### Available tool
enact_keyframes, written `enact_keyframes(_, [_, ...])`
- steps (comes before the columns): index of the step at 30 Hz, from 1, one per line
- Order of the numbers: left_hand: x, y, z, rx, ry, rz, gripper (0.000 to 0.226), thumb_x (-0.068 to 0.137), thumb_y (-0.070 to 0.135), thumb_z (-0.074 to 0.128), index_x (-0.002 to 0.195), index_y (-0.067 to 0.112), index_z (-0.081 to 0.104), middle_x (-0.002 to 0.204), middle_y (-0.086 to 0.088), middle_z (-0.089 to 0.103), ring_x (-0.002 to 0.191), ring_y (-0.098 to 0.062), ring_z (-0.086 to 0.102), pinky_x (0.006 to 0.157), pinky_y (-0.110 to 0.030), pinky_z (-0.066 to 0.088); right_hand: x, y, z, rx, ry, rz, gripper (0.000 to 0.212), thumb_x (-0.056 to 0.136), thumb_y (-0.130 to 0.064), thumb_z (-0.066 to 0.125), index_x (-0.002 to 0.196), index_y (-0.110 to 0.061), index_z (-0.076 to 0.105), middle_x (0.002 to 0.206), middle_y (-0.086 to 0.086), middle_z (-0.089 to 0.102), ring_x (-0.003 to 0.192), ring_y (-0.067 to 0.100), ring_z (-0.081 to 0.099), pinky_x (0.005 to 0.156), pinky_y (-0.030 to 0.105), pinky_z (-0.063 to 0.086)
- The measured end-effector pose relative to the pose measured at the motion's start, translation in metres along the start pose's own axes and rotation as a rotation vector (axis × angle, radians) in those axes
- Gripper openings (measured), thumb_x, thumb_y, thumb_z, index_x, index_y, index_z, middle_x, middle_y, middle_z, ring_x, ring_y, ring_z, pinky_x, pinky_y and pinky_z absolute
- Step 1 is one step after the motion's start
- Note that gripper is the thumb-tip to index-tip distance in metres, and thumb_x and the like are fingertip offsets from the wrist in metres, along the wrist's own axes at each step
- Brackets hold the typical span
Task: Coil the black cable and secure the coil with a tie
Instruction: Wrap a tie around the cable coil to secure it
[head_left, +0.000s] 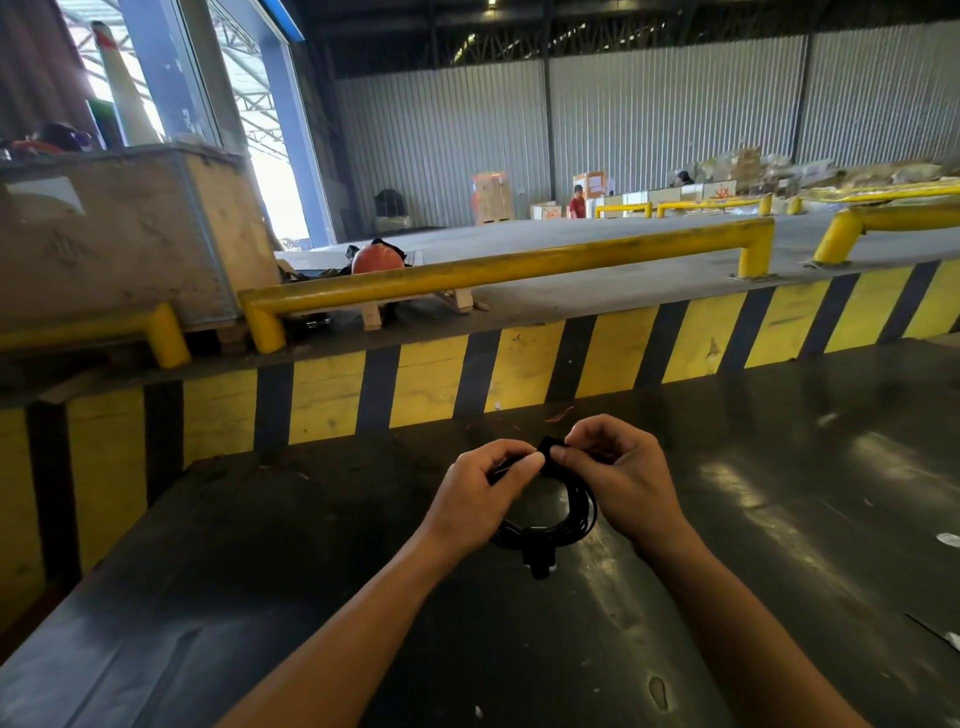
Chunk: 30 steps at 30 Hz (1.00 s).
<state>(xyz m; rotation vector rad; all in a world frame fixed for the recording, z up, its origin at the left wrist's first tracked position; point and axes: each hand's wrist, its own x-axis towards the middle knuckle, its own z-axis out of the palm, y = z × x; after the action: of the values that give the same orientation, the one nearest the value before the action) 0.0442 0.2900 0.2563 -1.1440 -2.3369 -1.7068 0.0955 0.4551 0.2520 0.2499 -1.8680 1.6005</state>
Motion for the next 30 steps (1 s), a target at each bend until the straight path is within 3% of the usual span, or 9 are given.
enact_keyframes(3, [-0.013,-0.014,-0.006,-0.199,-0.109,-0.224,0.045,0.073,0.042,0.073,0.115,0.034,0.057,0.099,0.008,0.070,0.092,-0.004,0.066,0.077,-0.022,0.054,-0.007,0.008,0.001,0.083,0.057,0.070,0.026,0.077,-0.006,0.074,0.074,-0.030,0.065,0.073,-0.003,0.066,0.068,0.009,0.065,0.059,0.018,0.052])
enact_keyframes(5, [-0.028,-0.033,-0.011,-0.485,-0.241,-0.522,0.064,0.069,0.042,0.077,0.126,0.027,0.052,0.115,-0.004,0.067,0.104,-0.017,0.067,0.084,-0.047,0.056,-0.013,0.016,0.003,0.144,0.106,0.124,0.027,0.077,-0.004,0.073,0.078,-0.030,0.066,0.078,-0.001,0.065,0.069,0.005,0.065,0.060,0.016,0.052])
enact_keyframes(7, [-0.046,-0.056,-0.013,-0.858,-0.410,-0.799,0.070,0.074,0.054,0.068,0.133,0.022,0.047,0.133,-0.019,0.055,0.116,-0.039,0.058,0.082,-0.060,0.054,-0.021,0.024,0.004,0.207,0.135,0.188,0.026,0.077,-0.001,0.072,0.083,-0.027,0.067,0.082,0.002,0.064,0.069,0.005,0.064,0.061,0.016,0.053])
enact_keyframes(9, [-0.062,-0.072,-0.013,-1.103,-0.559,-0.910,0.085,0.076,0.072,0.050,0.140,0.017,0.043,0.140,-0.029,0.045,0.120,-0.048,0.050,0.076,-0.058,0.057,-0.031,0.033,0.007,0.271,0.121,0.252,0.024,0.077,0.000,0.071,0.084,-0.022,0.067,0.081,0.003,0.066,0.071,0.009,0.065,0.062,0.017,0.054])
enact_keyframes(11, [-0.069,-0.085,-0.006,-1.178,-0.609,-0.890,0.091,0.077,0.079,0.040,0.140,0.013,0.044,0.134,-0.029,0.049,0.110,-0.042,0.059,0.068,-0.047,0.060,-0.041,0.043,0.013,0.331,0.081,0.310,0.021,0.077,0.003,0.070,0.083,-0.017,0.065,0.075,-0.002,0.069,0.070,0.009,0.067,0.063,0.017,0.055])
enact_keyframes(15, [-0.067,-0.101,-0.002,-1.144,-0.319,-0.906,0.067,0.087,0.056,0.051,0.129,0.004,0.056,0.112,-0.027,0.063,0.086,-0.032,0.068,0.064,-0.039,0.060,-0.056,0.061,0.028,0.345,0.045,0.432,0.020,0.079,0.007,0.065,0.087,-0.012,0.063,0.074,-0.004,0.070,0.073,0.008,0.067,0.067,0.017,0.055])
enact_keyframes(20, [-0.075,-0.125,-0.015,-0.853,-0.062,-0.889,0.045,0.081,0.003,0.065,0.125,0.004,0.055,0.121,-0.021,0.059,0.097,-0.031,0.069,0.076,-0.038,0.058,-0.082,0.104,0.055,0.328,0.077,0.837,0.007,0.093,-0.009,0.055,0.094,-0.013,0.061,0.098,0.008,0.067,0.092,0.020,0.064,0.076,0.031,0.050])
enact_keyframes(25, [-0.105,-0.163,-0.017,-0.181,-0.139,-0.797,0.059,0.076,0.003,0.073,0.127,0.023,0.049,0.129,-0.005,0.054,0.113,-0.018,0.056,0.095,-0.040,0.051,-0.117,0.145,0.089,0.397,-0.060,1.190,0.026,0.097,-0.028,0.048,0.101,-0.010,0.066,0.088,0.009,0.073,0.075,0.021,0.069,0.060,0.031,0.052])
enact_keyframes(30, [-0.142,-0.201,-0.013,0.120,-0.268,-0.831,0.075,0.073,0.011,0.078,0.135,0.025,0.038,0.133,-0.004,0.052,0.119,-0.017,0.051,0.102,-0.038,0.045,-0.158,0.189,0.124,0.060,-0.126,1.221,0.025,0.086,-0.005,0.062,0.111,-0.002,0.062,0.085,0.008,0.070,0.074,0.018,0.067,0.060,0.026,0.050])
